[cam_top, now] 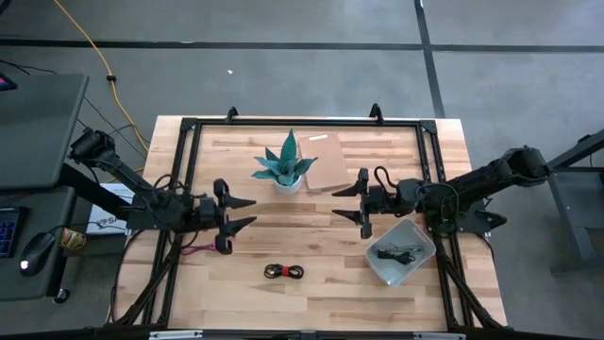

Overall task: Pick and place USB-C Cables
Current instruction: Put the pink charger cable into the white bin

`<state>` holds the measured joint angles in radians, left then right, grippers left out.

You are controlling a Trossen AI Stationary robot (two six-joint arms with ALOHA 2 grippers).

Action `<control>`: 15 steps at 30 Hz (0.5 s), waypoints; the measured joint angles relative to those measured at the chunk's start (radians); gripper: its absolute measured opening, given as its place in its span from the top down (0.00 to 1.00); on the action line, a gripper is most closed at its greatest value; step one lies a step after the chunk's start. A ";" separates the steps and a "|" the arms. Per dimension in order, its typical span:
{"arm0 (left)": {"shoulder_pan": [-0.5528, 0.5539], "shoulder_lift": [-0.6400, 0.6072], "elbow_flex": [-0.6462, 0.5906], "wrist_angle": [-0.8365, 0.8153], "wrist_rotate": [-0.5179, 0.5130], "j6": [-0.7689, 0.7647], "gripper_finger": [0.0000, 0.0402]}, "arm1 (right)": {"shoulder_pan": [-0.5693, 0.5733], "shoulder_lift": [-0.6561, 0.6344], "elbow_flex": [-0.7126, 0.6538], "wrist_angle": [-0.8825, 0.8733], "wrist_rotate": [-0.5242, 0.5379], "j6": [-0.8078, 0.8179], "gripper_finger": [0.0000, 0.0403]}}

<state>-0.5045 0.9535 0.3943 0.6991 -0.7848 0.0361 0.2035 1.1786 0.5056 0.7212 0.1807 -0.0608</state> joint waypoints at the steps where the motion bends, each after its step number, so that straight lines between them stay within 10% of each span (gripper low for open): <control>1: 0.000 0.002 0.002 -0.003 0.016 0.008 0.56 | 0.000 0.000 0.000 0.000 0.000 0.000 0.51; 8: -0.030 0.134 0.209 -0.351 0.009 -0.017 0.56 | 0.000 0.000 0.000 -0.009 -0.001 0.000 0.51; 15: -0.068 0.302 0.504 -1.056 0.029 -0.398 0.56 | 0.000 0.000 0.000 -0.037 -0.001 0.000 0.51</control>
<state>-0.5729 1.2557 0.8984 -0.3572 -0.7556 -0.3624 0.2035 1.1786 0.5060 0.6840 0.1796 -0.0605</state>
